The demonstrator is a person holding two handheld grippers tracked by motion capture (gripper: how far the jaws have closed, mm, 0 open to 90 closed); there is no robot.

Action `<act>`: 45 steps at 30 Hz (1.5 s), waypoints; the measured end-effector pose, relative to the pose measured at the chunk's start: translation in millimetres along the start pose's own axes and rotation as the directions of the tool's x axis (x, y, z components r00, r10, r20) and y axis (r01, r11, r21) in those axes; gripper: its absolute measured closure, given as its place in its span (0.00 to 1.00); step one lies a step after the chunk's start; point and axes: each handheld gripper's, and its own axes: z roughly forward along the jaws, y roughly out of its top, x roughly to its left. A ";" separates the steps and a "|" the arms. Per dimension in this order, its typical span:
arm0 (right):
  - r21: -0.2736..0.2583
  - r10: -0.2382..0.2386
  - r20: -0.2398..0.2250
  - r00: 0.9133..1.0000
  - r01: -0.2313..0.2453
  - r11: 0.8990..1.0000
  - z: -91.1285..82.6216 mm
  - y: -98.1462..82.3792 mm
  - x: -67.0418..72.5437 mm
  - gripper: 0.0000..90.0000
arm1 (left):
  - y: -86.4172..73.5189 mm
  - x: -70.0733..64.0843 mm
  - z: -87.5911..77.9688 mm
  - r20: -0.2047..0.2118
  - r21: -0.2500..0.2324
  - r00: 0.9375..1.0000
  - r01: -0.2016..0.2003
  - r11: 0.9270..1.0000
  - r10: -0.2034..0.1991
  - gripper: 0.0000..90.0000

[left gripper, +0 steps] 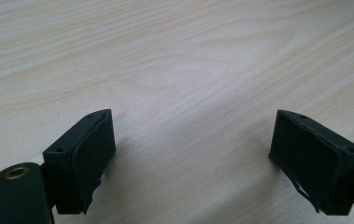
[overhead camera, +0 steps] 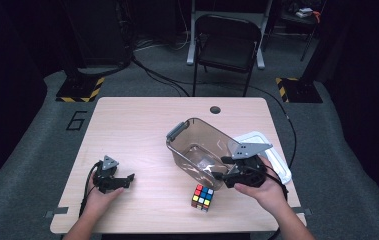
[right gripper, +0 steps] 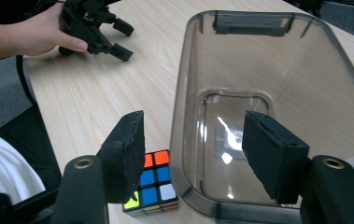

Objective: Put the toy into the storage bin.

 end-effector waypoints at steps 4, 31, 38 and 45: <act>0.002 -0.015 -0.017 1.000 0.015 1.000 3.2 -1.0 6.3 0.44 | 0.0 0.0 0.0 0.002 0.000 1.000 0.001 1.000 -0.001 0.15; 0.000 -0.049 -0.113 0.992 0.050 0.999 20.0 -7.1 36.4 0.43 | -0.1 -0.4 -0.1 0.001 0.000 1.000 0.000 1.000 0.000 0.15; 0.014 -0.052 -0.115 0.992 0.054 0.998 28.2 -12.5 43.3 0.43 | -0.3 -1.1 -0.3 0.003 0.000 1.000 -0.002 1.000 0.002 0.15; 0.014 -0.039 -0.119 0.992 0.041 0.999 31.9 -18.0 48.8 0.43 | -0.1 -1.1 -0.6 0.004 0.004 1.000 -0.002 1.000 0.002 0.15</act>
